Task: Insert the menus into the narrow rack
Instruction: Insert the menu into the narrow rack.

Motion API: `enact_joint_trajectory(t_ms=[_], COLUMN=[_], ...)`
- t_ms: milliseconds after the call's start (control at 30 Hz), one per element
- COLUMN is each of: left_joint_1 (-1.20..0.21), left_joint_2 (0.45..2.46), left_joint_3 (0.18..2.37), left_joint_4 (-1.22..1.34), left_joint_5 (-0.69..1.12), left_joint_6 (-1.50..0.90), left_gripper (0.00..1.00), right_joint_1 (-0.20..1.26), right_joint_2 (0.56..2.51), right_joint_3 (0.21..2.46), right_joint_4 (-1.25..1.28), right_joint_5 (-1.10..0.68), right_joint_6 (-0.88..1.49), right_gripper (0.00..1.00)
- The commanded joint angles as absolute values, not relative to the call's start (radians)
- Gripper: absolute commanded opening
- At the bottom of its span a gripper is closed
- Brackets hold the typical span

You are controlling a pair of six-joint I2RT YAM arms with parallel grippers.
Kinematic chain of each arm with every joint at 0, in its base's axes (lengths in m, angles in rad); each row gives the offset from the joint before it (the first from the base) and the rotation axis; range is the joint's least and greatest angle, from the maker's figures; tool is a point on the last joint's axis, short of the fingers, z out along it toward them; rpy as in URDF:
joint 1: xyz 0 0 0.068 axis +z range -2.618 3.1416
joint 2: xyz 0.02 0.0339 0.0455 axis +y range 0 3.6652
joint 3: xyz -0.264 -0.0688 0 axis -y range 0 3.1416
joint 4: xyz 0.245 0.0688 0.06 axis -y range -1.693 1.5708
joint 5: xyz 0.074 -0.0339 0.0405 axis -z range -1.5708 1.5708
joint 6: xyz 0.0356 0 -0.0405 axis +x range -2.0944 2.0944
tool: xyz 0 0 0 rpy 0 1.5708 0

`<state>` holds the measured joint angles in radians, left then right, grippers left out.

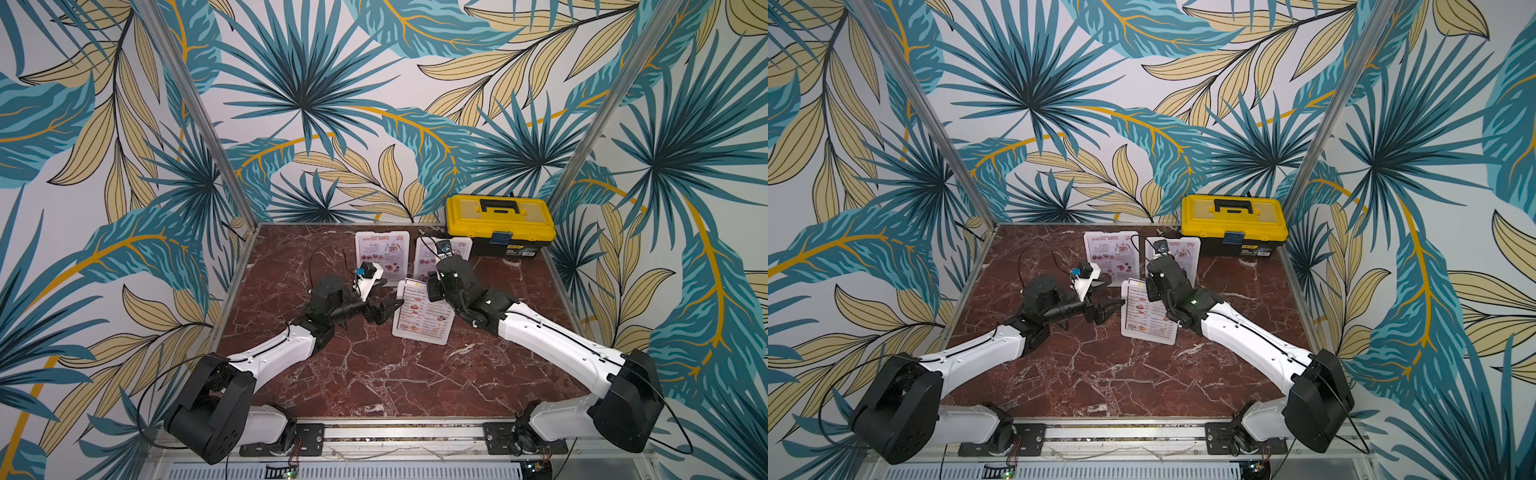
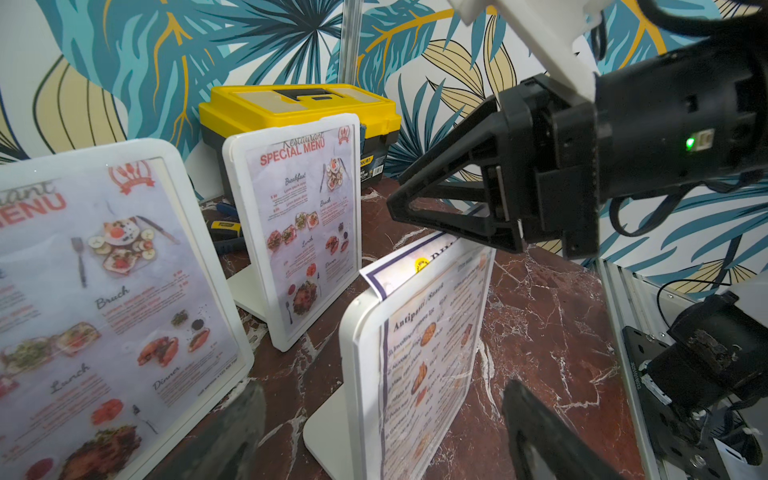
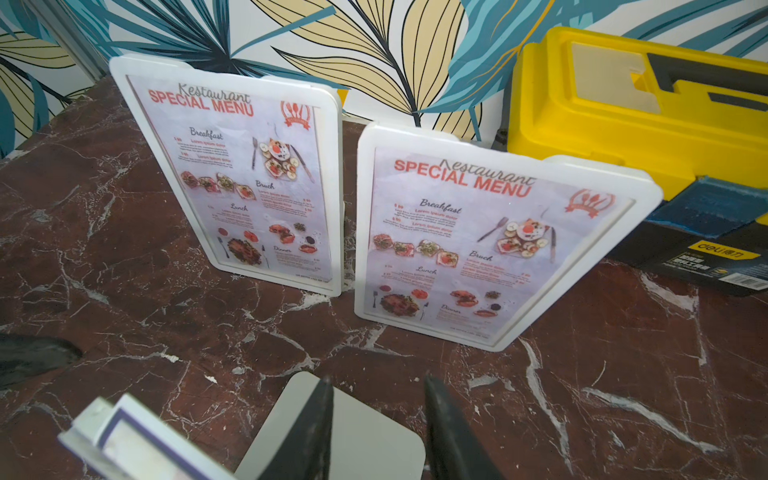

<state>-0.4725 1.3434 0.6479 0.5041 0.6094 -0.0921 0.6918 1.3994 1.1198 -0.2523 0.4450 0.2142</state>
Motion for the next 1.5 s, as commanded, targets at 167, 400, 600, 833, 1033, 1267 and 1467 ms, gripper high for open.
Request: enact_joint_trajectory(t_ms=[167,400,600,833,1033,1267,1467], left_joint_1=[-0.476,-0.476,-0.476,-0.476,-0.476,-0.476,-0.476], left_joint_2=[1.35,1.348,1.348,1.342,1.341,1.321,1.298], left_joint_3=[0.627,0.622,0.62,0.617,0.62,0.609,0.594], left_joint_4=[0.512,0.512,0.512,0.512,0.512,0.512,0.512], left_joint_5=[0.614,0.612,0.609,0.614,0.615,0.612,0.604], left_joint_6=[-0.07,-0.068,-0.067,-0.069,-0.069,-0.068,-0.062], left_gripper=[0.89,0.89,0.89,0.89,0.89,0.89,0.89], right_joint_1=[0.729,0.764,0.786,0.792,0.787,0.782,0.783], right_joint_2=[1.453,1.486,1.491,1.47,1.501,1.616,1.629], right_joint_3=[1.201,1.229,1.231,1.255,1.334,1.429,1.425], right_joint_4=[-0.297,-0.308,-0.318,-0.313,-0.349,-0.42,-0.418], right_joint_5=[0.443,0.457,0.467,0.543,0.59,0.523,0.472], right_joint_6=[0.192,0.187,0.188,0.163,0.136,0.138,0.15], right_gripper=[0.38,0.38,0.38,0.42,0.45,0.45,0.44])
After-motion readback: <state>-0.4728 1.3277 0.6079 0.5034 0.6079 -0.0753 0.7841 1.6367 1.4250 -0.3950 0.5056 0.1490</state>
